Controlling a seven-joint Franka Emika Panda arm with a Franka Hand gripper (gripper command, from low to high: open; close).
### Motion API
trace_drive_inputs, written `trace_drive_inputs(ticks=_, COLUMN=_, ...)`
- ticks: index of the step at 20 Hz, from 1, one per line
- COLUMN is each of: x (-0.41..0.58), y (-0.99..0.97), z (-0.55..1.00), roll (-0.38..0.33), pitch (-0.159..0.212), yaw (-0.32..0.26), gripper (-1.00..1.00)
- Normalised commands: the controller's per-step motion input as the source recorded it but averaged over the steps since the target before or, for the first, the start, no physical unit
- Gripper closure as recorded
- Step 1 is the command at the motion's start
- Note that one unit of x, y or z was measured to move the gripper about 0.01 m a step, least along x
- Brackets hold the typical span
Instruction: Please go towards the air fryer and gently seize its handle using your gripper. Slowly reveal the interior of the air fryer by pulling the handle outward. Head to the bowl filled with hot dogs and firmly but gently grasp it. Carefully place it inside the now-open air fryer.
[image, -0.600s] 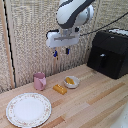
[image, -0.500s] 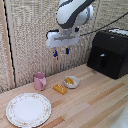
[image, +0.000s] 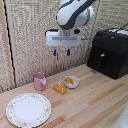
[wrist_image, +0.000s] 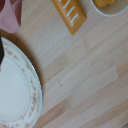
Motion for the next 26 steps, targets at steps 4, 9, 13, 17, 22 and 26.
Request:
trace_drive_inputs(ticks=4, x=0.0, y=-0.01, z=0.0, roll=-0.232, pitch=-0.039, yaw=-0.243, gripper=-1.0)
trace_drive_inputs(ticks=9, x=-0.017, y=0.0, z=0.0, roll=-0.332, pitch=-0.046, yaw=-0.15, gripper=-1.0)
trace_drive_inputs(ticks=13, x=-0.046, y=0.0, z=-0.02, roll=-0.365, pitch=-0.08, yaw=-0.089, gripper=-1.0)
trace_drive_inputs(ticks=17, x=-0.066, y=0.0, z=-0.09, roll=-0.375, pitch=-0.118, yaw=-0.047, gripper=-1.0)
trace_drive_inputs(ticks=22, x=-0.098, y=-0.03, z=-0.16, roll=-0.373, pitch=-0.123, yaw=-0.051, gripper=-1.0)
trace_drive_inputs(ticks=26, x=-0.144, y=-0.11, z=-0.27, roll=-0.342, pitch=-0.13, yaw=-0.062, gripper=-1.0)
